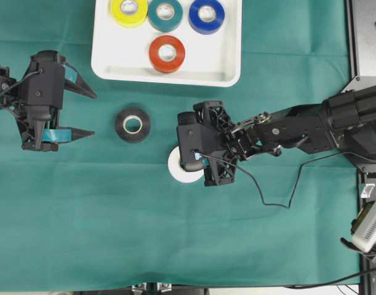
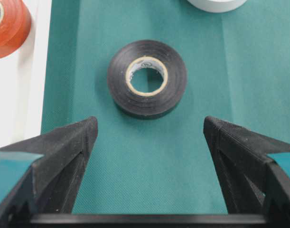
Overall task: Put the tape alternately from left to right into the white case.
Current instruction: 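Carry the white roll with the right gripper into the tray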
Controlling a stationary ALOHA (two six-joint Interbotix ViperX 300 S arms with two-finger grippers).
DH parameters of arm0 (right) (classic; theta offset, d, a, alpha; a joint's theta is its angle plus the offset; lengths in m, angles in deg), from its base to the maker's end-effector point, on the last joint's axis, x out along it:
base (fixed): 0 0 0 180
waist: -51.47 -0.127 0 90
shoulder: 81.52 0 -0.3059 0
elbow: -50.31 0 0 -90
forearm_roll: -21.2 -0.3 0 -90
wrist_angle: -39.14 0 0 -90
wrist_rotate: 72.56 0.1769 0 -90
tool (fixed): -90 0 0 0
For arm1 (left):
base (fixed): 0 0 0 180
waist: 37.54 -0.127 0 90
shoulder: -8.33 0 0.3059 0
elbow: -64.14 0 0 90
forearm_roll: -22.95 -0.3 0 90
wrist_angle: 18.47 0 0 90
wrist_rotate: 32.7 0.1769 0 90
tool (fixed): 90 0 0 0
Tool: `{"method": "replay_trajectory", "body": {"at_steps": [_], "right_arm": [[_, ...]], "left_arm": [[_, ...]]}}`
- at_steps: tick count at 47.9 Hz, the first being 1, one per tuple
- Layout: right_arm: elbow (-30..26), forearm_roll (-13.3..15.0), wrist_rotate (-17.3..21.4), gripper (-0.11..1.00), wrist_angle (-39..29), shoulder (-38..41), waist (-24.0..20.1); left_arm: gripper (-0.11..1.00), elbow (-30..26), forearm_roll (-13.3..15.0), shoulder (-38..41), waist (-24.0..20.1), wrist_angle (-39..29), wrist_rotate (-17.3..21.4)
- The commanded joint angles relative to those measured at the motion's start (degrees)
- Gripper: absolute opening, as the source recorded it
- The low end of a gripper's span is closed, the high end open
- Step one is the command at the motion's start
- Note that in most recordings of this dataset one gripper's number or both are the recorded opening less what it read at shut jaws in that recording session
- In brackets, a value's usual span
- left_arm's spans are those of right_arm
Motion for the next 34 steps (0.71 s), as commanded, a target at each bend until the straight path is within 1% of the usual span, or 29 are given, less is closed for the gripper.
{"method": "replay_trajectory", "body": {"at_steps": [1,8,16,26,34], "right_arm": [[-1.2,-0.1,0.1,0.24,0.2,-1.8,0.2],[-1.1,-0.1,0.1,0.23,0.1,-3.1,0.1],[-1.1,-0.2,0.1,0.24,-0.7,-6.7,0.0],[-1.3,-0.2,0.1,0.24,-3.7,-11.6,-0.2],[-1.2,-0.2,0.1,0.23,-5.2,-13.5,-0.2]], "left_arm": [[0.75,-0.5,0.1,-0.4,0.2,0.4,0.0],[0.75,-0.4,0.0,-0.4,0.2,0.4,0.0],[0.75,-0.4,0.1,-0.4,0.2,0.4,0.0],[0.75,-0.4,0.1,-0.4,0.2,0.4,0.0],[0.75,-0.4,0.0,-0.4,0.2,0.4,0.0]]}}
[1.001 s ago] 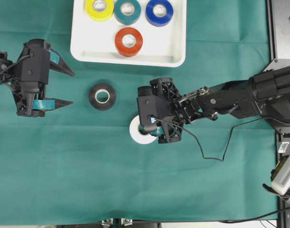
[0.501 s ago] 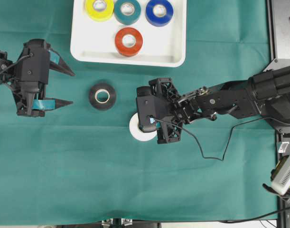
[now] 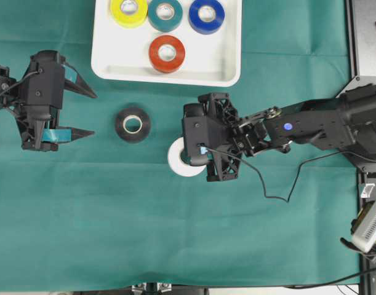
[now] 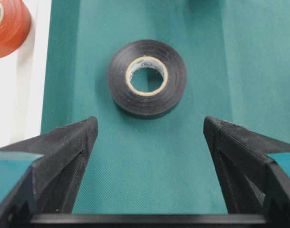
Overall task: Put the tape alternately from left to right into the white case.
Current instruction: 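Carry the white roll with the right gripper into the tray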
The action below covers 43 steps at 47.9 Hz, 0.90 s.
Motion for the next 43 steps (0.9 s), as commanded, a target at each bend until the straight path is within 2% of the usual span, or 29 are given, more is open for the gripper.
{"method": "replay_trajectory", "body": {"at_steps": [1,21,33,43], "right_arm": [[-1.1,-0.1,0.1,0.24,-0.2,-7.0,-0.2],[-1.3,-0.1,0.1,0.23,-3.4,-8.7,1.8],[-0.6,0.0,0.1,0.24,-4.2,-10.5,5.4],[1.0,0.2,0.0,0.23,-4.4,-11.5,10.1]], "left_arm": [[0.75,-0.4,0.2,-0.4,0.2,0.4,0.0],[0.75,-0.7,0.1,-0.4,0.2,0.4,0.0],[0.75,-0.7,0.2,-0.4,0.2,0.4,0.0],[0.75,-0.7,0.1,-0.4,0.2,0.4,0.0]]}}
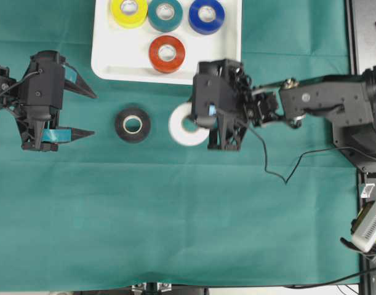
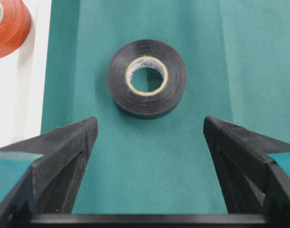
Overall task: Put the tape alternately from left to right into the white case.
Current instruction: 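Carry the white roll with the right gripper into the tray, then open the right gripper and withdraw it from the tray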
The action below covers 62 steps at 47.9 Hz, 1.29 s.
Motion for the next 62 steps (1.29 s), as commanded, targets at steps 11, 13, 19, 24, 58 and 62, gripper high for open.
{"method": "replay_trajectory", "body": {"at_steps": [11,13,19,24,58,62], "right_arm": [[2.5,0.2,0.0,0.23,0.5,-7.1,7.6],[3.1,0.2,0.0,0.23,0.5,-7.6,8.6],[4.1,0.2,0.0,0.23,1.1,-9.0,11.6],[4.6,0.1,0.0,0.23,2.3,-9.0,13.8],[5.3,0.2,-0.1,0.24,5.5,-6.0,20.3],[5.3,0.2,-0.1,0.24,5.3,-6.1,20.4]], "left_arm": [[0.75,-0.7,0.0,-0.4,0.2,0.4,0.0],[0.75,-0.7,0.1,-0.4,0.2,0.4,0.0],[0.75,-0.8,0.1,-0.4,0.2,0.4,0.0],[0.75,-1.0,0.1,-0.4,0.2,0.4,0.0],[0.75,-1.1,0.1,-0.4,0.2,0.4,0.0],[0.75,-1.1,0.0,-0.4,0.2,0.4,0.0]]}}
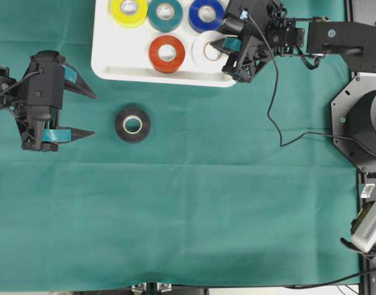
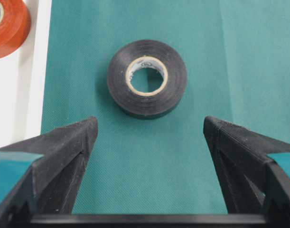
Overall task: Put the tape alternately from left to right into the white case.
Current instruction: 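Open the right gripper and withdraw it from the tray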
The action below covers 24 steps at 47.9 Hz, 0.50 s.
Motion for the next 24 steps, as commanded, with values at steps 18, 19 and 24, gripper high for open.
{"method": "replay_trajectory", "body": {"at_steps": [18,19,24], "right_arm": [[-0.6,0.0,0.0,0.76,0.0,-1.3,0.1],[-0.6,0.0,0.0,0.76,0.1,-1.3,0.1],[-0.6,0.1,0.0,0.76,0.1,-1.4,0.1]], "left_arm": [[0.75,-1.1,0.1,-0.4,0.2,0.4,0.0],[0.75,-1.1,0.2,-0.4,0.2,0.4,0.0],[0.75,-1.2,0.2,-0.4,0.2,0.4,0.0]]}}
